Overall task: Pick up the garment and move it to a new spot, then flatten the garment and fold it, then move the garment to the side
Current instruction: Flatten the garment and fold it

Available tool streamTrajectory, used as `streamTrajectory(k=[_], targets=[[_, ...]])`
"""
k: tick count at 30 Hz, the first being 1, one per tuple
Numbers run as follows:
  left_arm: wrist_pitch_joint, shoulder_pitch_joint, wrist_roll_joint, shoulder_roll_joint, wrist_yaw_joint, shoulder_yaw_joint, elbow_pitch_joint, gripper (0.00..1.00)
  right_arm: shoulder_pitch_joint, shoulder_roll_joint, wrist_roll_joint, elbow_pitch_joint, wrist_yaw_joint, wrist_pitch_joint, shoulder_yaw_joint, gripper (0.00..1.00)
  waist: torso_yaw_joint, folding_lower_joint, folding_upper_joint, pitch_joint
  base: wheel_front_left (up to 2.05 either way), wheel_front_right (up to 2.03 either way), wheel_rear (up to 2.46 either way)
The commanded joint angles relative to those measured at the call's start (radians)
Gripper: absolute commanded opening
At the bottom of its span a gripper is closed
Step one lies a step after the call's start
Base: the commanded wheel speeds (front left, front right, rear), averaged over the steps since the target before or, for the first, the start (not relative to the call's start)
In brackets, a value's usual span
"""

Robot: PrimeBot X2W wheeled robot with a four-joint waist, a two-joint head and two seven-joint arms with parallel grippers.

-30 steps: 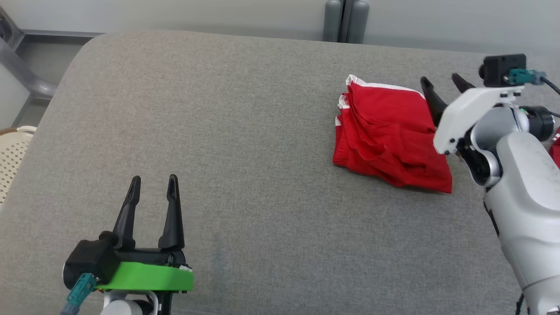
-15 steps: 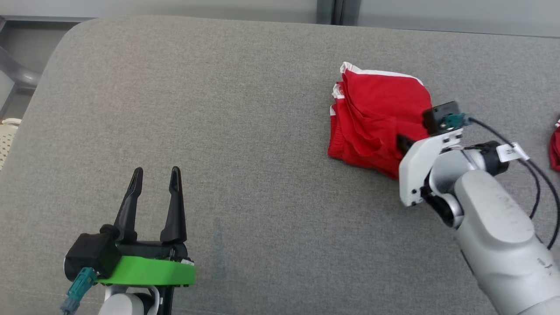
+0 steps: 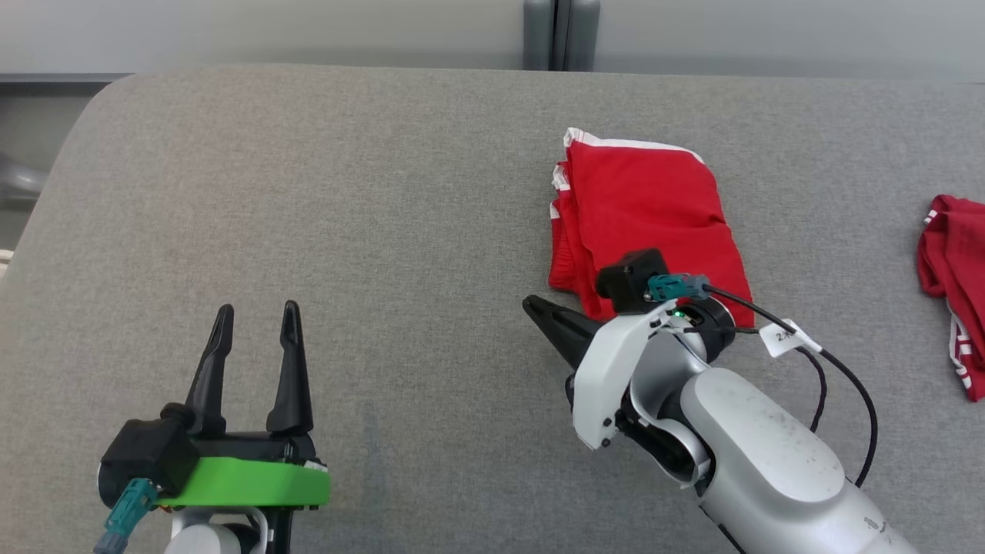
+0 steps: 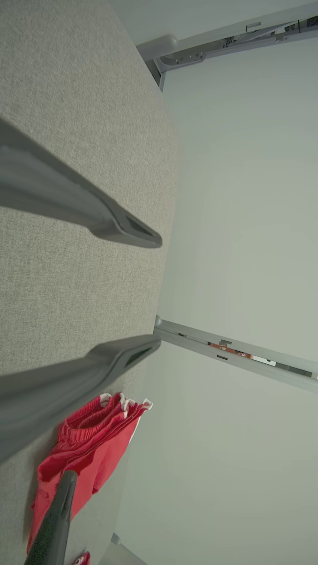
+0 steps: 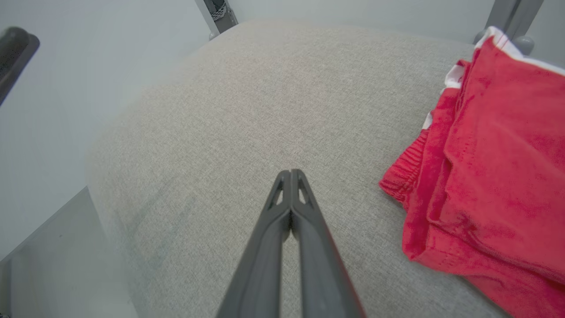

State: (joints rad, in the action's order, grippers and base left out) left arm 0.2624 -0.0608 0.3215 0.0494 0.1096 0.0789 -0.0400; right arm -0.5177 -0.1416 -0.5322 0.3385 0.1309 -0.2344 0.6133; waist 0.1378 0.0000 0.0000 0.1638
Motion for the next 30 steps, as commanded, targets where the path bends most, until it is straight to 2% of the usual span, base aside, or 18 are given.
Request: streamTrajectory(k=[1,2,10,13,18,22,30], targets=[[0.003,0.014,-0.005,0.003,-0.001,-0.009,-0.005,1.00,0.023,-0.006,-0.006,-0.025,-0.001,0.030,-0.013,0.62,-0.022,0.0000,0.0000,-0.019,0.00,0.00,0.00],[0.003,0.016,-0.006,0.003,-0.003,-0.014,-0.007,1.00,0.033,-0.007,-0.006,-0.046,-0.001,0.058,-0.028,1.00,-0.030,0.0000,0.0000,-0.025,0.00,0.00,0.00],[0.003,0.039,-0.017,0.003,-0.017,-0.063,-0.008,1.00,0.148,-0.018,0.120,-0.169,-0.001,0.292,-0.249,1.00,-0.102,0.0000,0.0000,-0.071,0.00,0.00,0.00],[0.003,0.043,-0.020,0.003,-0.023,-0.076,-0.009,1.00,0.187,-0.016,0.180,-0.184,-0.001,0.344,-0.340,1.00,-0.127,0.0000,0.0000,-0.084,0.00,0.00,0.00],[0.003,0.055,-0.026,0.003,-0.028,-0.099,-0.017,1.00,0.242,-0.003,0.240,-0.171,-0.001,0.367,-0.460,1.00,-0.163,0.0000,0.0000,-0.109,0.00,0.00,0.00],[0.003,0.062,-0.038,0.003,-0.022,-0.101,-0.027,1.00,0.269,-0.013,0.256,-0.137,-0.001,0.370,-0.506,1.00,-0.181,0.0000,0.0000,-0.125,0.00,0.00,0.00],[0.003,0.084,-0.058,0.003,-0.016,-0.102,-0.065,1.00,0.300,-0.044,0.258,-0.047,-0.001,0.437,-0.520,1.00,-0.201,0.0000,0.0000,-0.156,0.00,0.00,0.00]])
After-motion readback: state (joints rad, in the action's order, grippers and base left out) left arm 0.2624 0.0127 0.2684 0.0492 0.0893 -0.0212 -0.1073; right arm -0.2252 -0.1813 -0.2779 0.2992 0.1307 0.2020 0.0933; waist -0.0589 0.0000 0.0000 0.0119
